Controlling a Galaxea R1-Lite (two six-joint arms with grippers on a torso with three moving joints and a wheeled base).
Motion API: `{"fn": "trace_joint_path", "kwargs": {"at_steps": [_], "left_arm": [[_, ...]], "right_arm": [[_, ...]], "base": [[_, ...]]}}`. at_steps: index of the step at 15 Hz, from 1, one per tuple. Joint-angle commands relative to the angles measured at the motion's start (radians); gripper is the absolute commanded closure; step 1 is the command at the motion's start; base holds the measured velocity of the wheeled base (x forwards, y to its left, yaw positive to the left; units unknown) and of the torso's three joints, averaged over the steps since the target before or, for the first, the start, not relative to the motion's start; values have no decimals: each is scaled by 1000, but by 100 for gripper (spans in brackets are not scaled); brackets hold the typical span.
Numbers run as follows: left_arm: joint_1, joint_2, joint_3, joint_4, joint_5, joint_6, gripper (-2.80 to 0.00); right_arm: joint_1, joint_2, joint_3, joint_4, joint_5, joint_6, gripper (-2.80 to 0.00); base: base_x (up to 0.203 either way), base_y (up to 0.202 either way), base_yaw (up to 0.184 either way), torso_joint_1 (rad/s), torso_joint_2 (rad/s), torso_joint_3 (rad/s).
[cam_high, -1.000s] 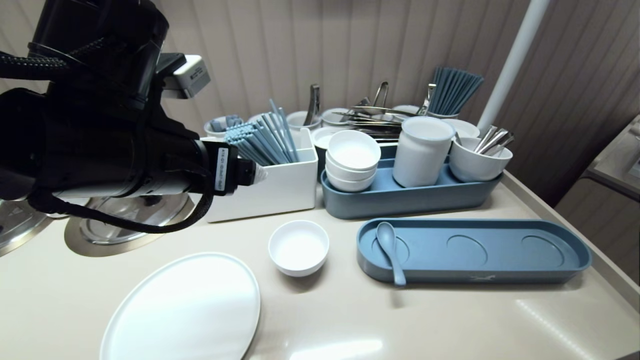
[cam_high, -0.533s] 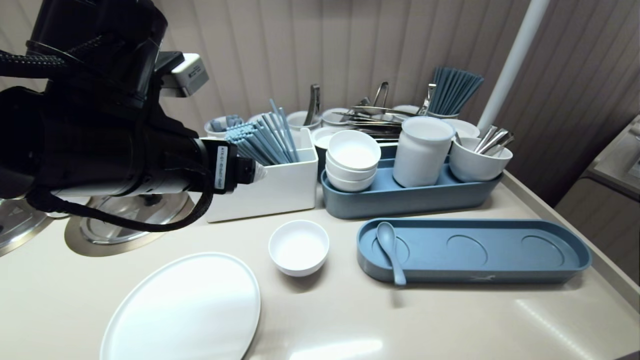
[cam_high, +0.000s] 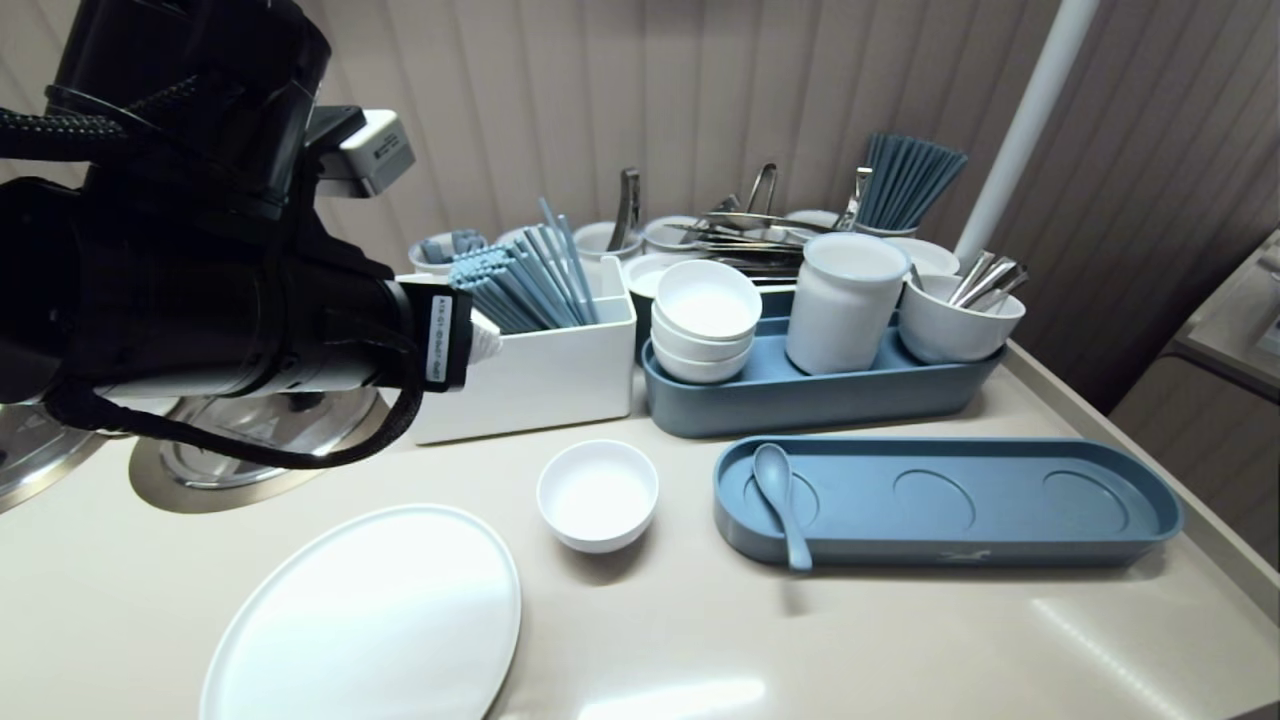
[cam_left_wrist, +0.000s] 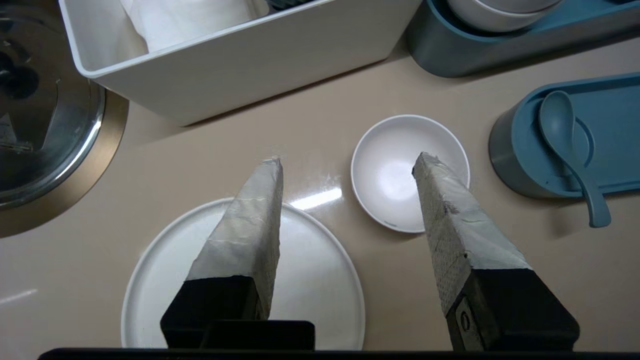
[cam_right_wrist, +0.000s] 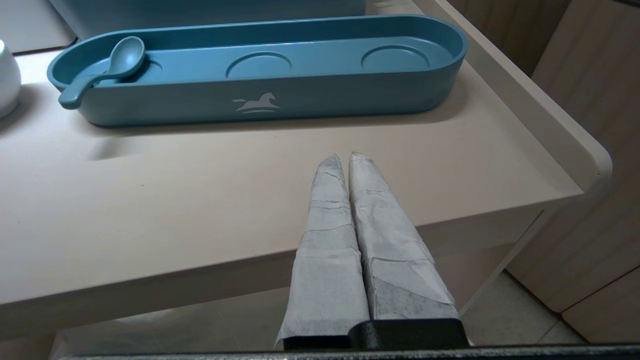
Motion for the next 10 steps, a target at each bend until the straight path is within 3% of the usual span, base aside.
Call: {"fn": "trace_joint_path", "kwargs": {"at_steps": [1, 7, 10], "left_arm": [[0, 0, -2, 3, 4, -2, 0], [0, -27, -6, 5, 5, -2, 0], [0, -185, 2, 19, 4, 5, 0]], "right_arm": [[0, 1, -1, 0, 0, 0, 0], [0, 1, -1, 0, 0, 0, 0], [0, 1, 0, 0, 0, 0, 0]], "base": [[0, 0, 0, 0, 0, 0], [0, 0, 0, 0, 0, 0], [0, 0, 0, 0, 0, 0]]}}
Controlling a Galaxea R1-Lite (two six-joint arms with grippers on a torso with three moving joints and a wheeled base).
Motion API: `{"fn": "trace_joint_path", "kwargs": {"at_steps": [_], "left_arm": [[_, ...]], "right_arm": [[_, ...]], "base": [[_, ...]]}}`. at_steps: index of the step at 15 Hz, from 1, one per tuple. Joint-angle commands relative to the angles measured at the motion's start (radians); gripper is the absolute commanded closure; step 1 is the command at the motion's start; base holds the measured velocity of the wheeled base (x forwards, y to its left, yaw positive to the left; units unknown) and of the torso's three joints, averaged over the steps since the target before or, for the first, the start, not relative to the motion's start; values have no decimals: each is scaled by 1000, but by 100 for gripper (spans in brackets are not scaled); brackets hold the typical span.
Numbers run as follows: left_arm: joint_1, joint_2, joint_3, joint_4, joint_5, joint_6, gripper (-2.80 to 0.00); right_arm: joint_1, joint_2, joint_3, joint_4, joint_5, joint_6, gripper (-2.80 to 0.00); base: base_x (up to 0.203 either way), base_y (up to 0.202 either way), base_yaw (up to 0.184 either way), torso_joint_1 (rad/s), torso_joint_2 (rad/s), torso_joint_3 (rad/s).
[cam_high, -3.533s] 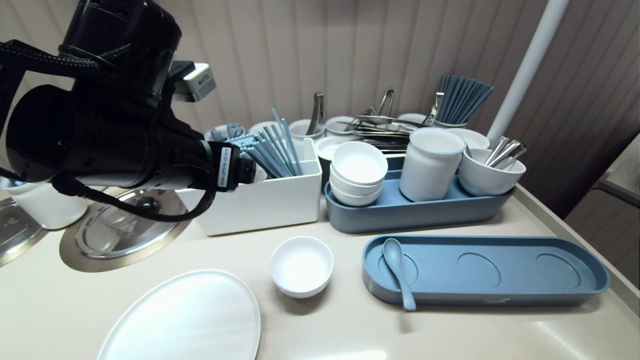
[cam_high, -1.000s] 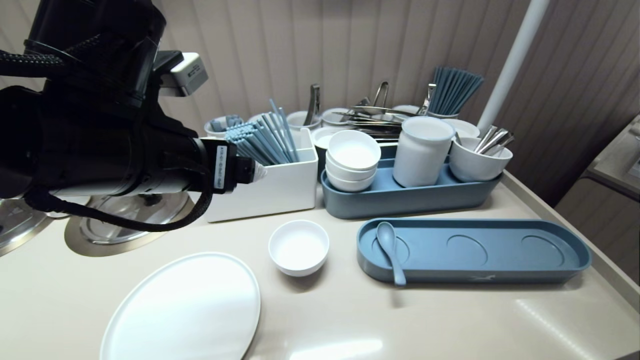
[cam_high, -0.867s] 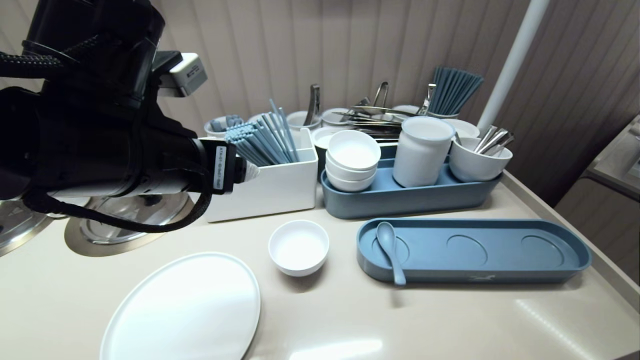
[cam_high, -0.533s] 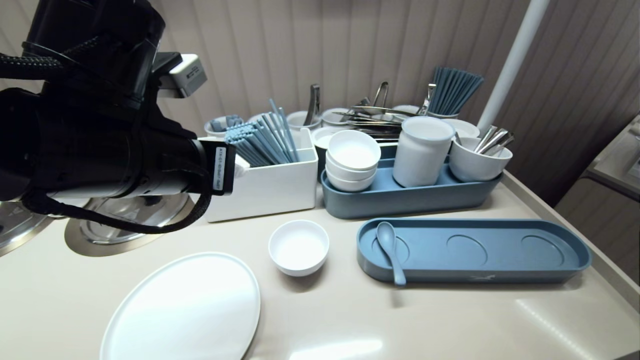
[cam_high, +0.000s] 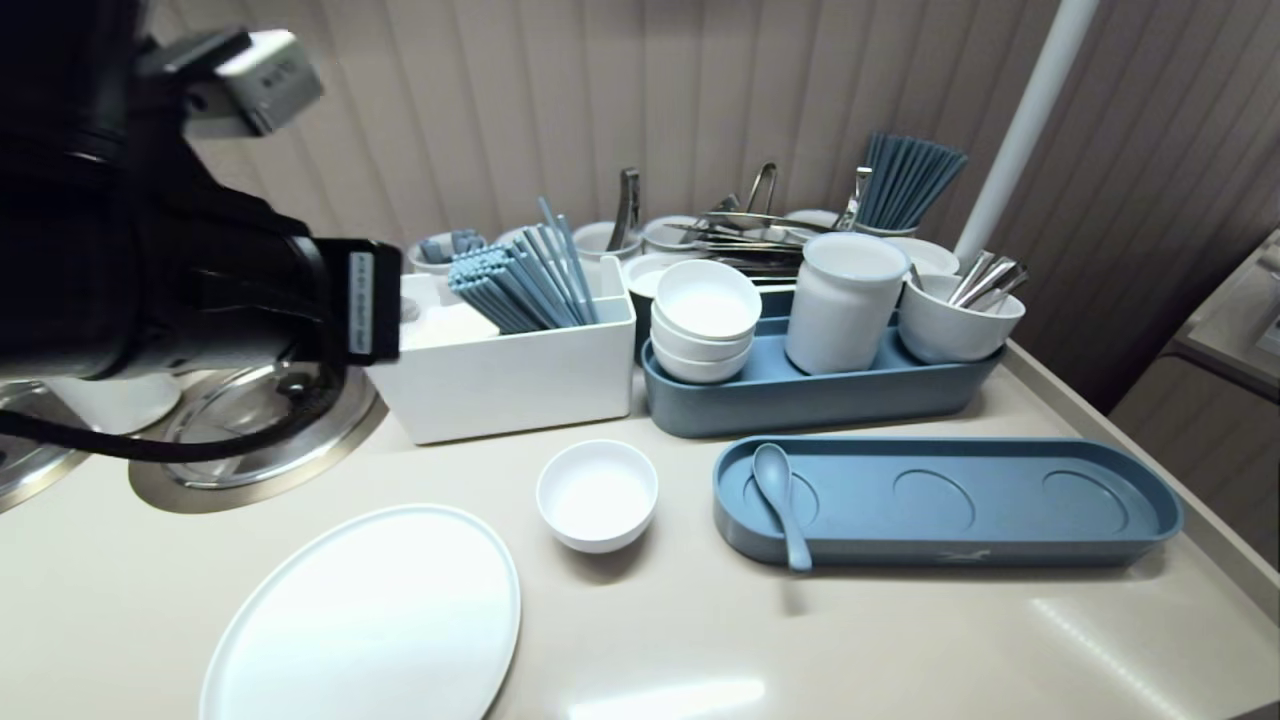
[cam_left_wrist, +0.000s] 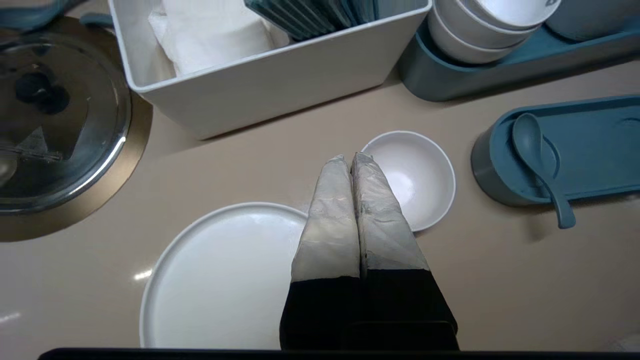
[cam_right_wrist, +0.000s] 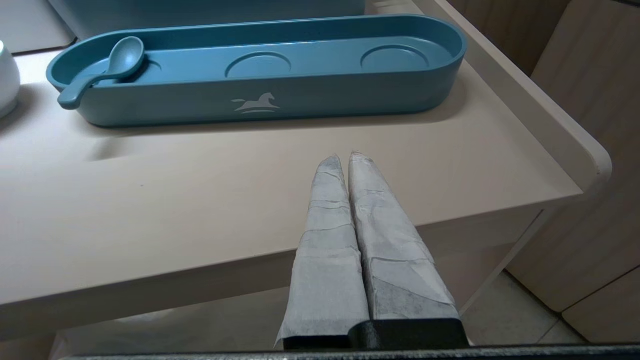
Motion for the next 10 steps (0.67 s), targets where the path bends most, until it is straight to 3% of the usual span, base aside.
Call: {"fn": "trace_joint_path", "kwargs": {"at_steps": [1, 3, 5, 6, 7, 10], "left_arm": [[0, -149, 7, 28, 3, 2, 0], [1, -308, 18, 143, 30, 8, 0], [10, -479, 52, 272, 143, 9, 0], [49, -554, 91, 310, 214, 10, 0], [131, -615, 140, 336, 272, 9, 0], [324, -855, 289, 375, 362, 11, 0]], "right_arm": [[0, 1, 0, 0, 0, 0, 0], [0, 1, -1, 0, 0, 0, 0], [0, 1, 0, 0, 0, 0, 0], [0, 1, 0, 0, 0, 0, 0], [0, 1, -1, 0, 0, 0, 0], [0, 1, -1, 0, 0, 0, 0]], "base": [[0, 0, 0, 0, 0, 0], [0, 0, 0, 0, 0, 0], [0, 0, 0, 0, 0, 0], [0, 0, 0, 0, 0, 0], [0, 0, 0, 0, 0, 0], [0, 0, 0, 0, 0, 0]]}}
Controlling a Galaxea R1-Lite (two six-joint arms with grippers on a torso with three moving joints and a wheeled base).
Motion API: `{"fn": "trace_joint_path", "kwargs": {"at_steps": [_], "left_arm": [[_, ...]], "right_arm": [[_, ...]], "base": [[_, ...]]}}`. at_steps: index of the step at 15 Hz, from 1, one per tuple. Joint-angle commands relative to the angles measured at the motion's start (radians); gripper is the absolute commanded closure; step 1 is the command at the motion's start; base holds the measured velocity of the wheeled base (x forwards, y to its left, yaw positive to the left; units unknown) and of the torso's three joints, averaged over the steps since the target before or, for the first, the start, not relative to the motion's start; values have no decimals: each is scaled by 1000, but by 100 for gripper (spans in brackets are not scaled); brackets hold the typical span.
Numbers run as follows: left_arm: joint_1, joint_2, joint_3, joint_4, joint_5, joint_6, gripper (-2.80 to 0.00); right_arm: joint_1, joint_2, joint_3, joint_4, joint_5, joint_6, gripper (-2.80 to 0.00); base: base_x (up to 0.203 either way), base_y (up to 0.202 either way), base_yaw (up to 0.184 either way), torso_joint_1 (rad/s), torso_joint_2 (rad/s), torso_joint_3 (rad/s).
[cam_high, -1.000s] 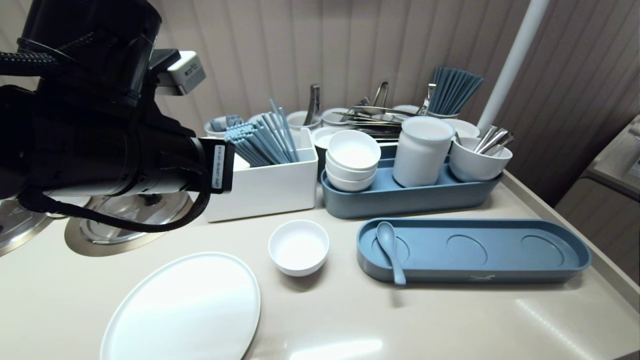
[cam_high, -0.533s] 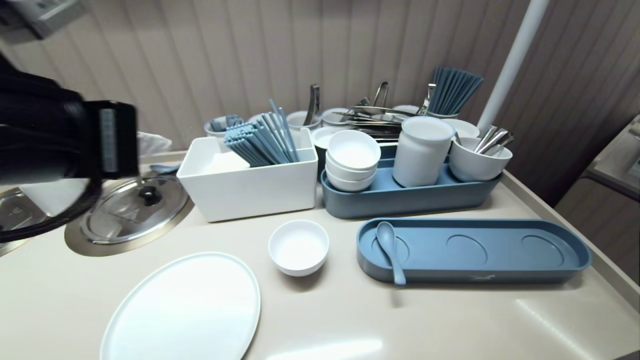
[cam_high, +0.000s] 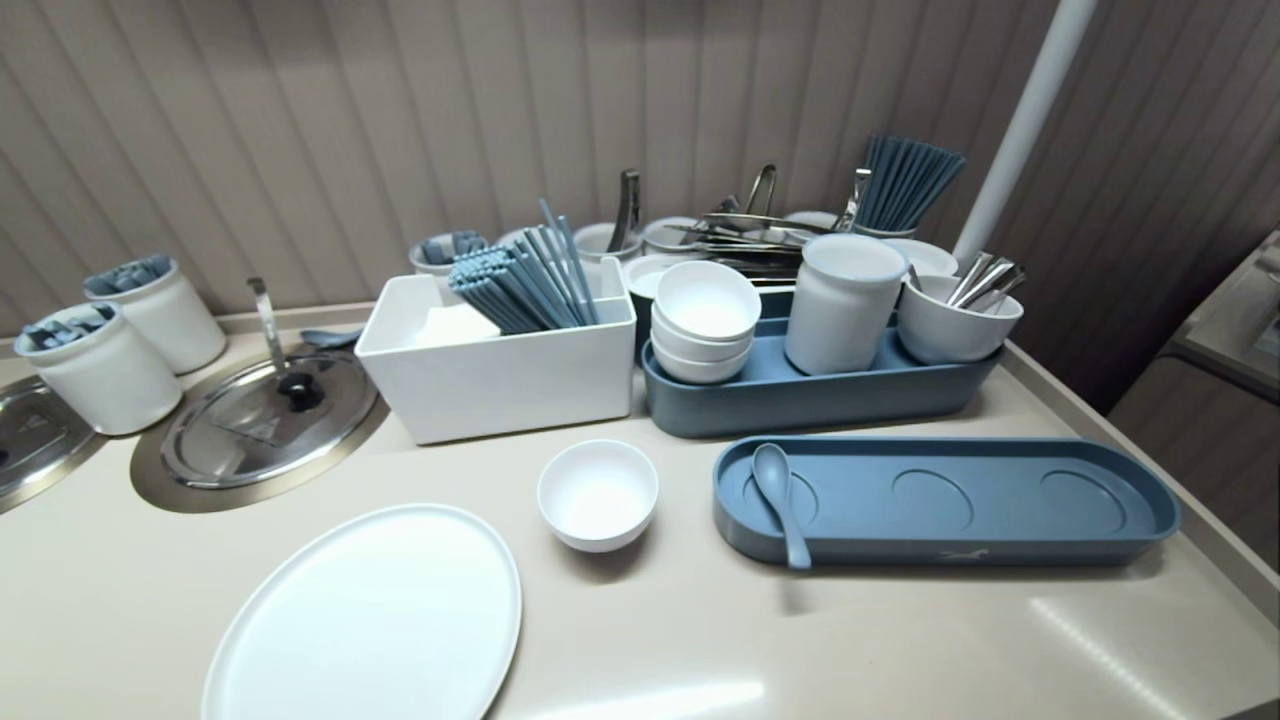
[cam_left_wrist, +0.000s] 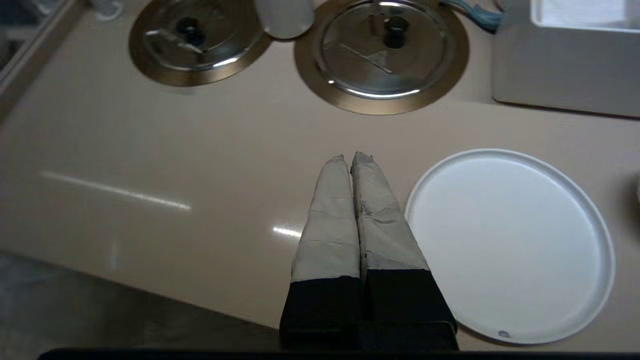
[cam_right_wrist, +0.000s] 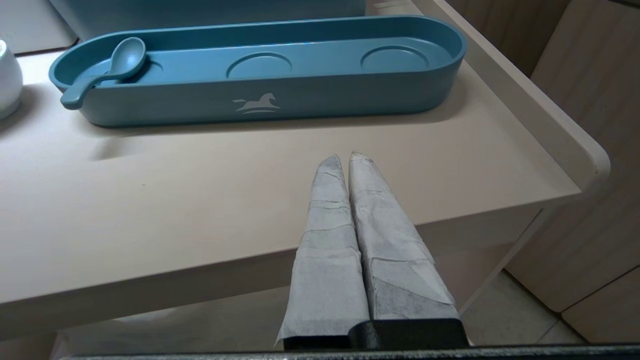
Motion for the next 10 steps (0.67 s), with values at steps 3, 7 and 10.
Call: {"fn": "trace_joint_path", "kwargs": {"at_steps": [3, 7, 10], "left_arm": [[241, -286, 161, 15, 41, 16, 0], [384, -472, 444, -118, -5, 143, 0], [396, -620, 806, -358, -303, 297, 0]], "right_arm": [[0, 0, -1, 0, 0, 0, 0], [0, 0, 0, 0, 0, 0, 0], [0, 0, -1, 0, 0, 0, 0]], "base": [[0, 0, 0, 0, 0, 0], [0, 0, 0, 0, 0, 0], [0, 0, 0, 0, 0, 0]]}}
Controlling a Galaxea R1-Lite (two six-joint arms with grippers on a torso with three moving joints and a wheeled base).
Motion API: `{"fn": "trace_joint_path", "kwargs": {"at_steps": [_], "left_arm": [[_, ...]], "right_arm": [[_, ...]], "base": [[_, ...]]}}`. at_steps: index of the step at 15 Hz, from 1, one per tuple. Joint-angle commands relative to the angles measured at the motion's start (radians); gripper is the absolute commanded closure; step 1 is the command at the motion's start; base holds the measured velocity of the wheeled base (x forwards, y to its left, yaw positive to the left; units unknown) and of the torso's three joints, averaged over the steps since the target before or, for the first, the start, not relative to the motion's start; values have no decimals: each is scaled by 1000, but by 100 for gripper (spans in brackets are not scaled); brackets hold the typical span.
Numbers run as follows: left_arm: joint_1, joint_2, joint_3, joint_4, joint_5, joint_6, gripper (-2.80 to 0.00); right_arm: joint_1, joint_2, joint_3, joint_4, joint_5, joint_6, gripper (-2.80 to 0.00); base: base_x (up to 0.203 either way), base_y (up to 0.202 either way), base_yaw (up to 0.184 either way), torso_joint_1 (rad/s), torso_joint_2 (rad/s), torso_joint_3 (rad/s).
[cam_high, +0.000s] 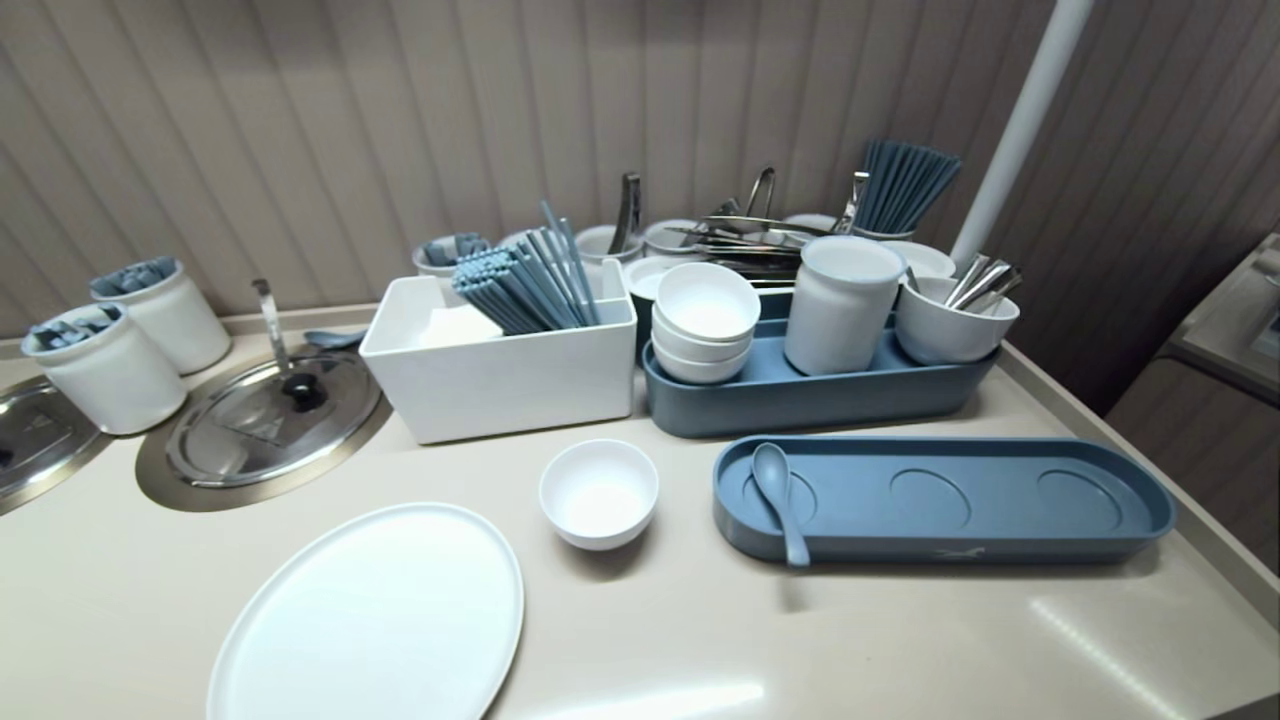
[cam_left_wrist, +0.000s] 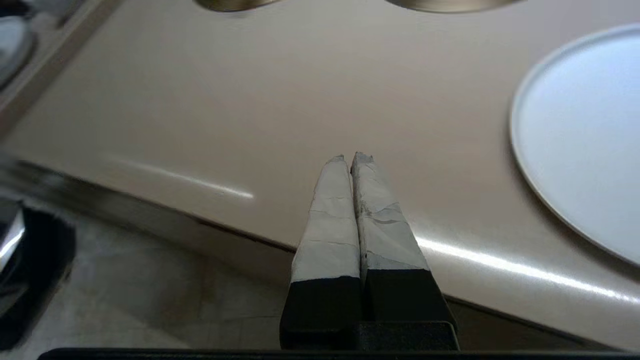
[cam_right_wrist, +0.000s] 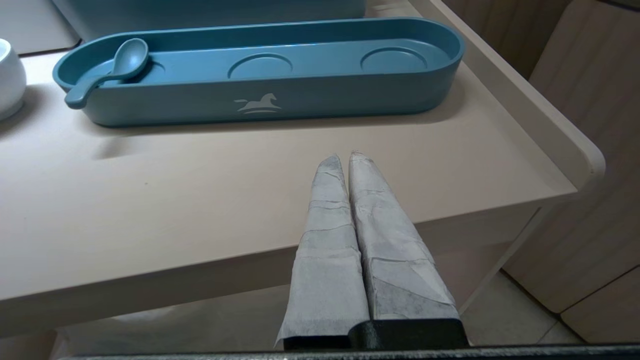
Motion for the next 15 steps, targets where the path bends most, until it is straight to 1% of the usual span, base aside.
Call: {"fn": "trace_joint_path", "kwargs": {"at_steps": [1, 2, 3, 4, 5, 7, 12, 13, 15], "left_arm": [[8, -98, 196, -174, -269, 39, 0], [9, -112, 277, -269, -439, 55, 0], [11, -125, 349, -350, -567, 69, 0], [12, -132, 396, -389, -607, 79, 0], [13, -135, 428, -413, -614, 87, 0], [12, -137, 460, -510, -612, 65, 0], [13, -136, 462, -516, -604, 64, 0], [13, -137, 462, -518, -599, 48, 0], [13, -137, 463, -523, -563, -22, 0]], "right_arm": [[0, 0, 0, 0, 0, 0, 0], [0, 1, 0, 0, 0, 0, 0], [0, 0, 0, 0, 0, 0, 0], [0, 0, -1, 0, 0, 0, 0], [0, 1, -1, 0, 0, 0, 0], [0, 0, 0, 0, 0, 0, 0], [0, 0, 0, 0, 0, 0, 0], [0, 1, 0, 0, 0, 0, 0], [0, 0, -1, 0, 0, -1, 0]], "base": [[0, 0, 0, 0, 0, 0], [0, 0, 0, 0, 0, 0], [0, 0, 0, 0, 0, 0], [0, 0, 0, 0, 0, 0], [0, 0, 0, 0, 0, 0], [0, 0, 0, 0, 0, 0], [0, 0, 0, 0, 0, 0], [0, 0, 0, 0, 0, 0], [0, 0, 0, 0, 0, 0]]}}
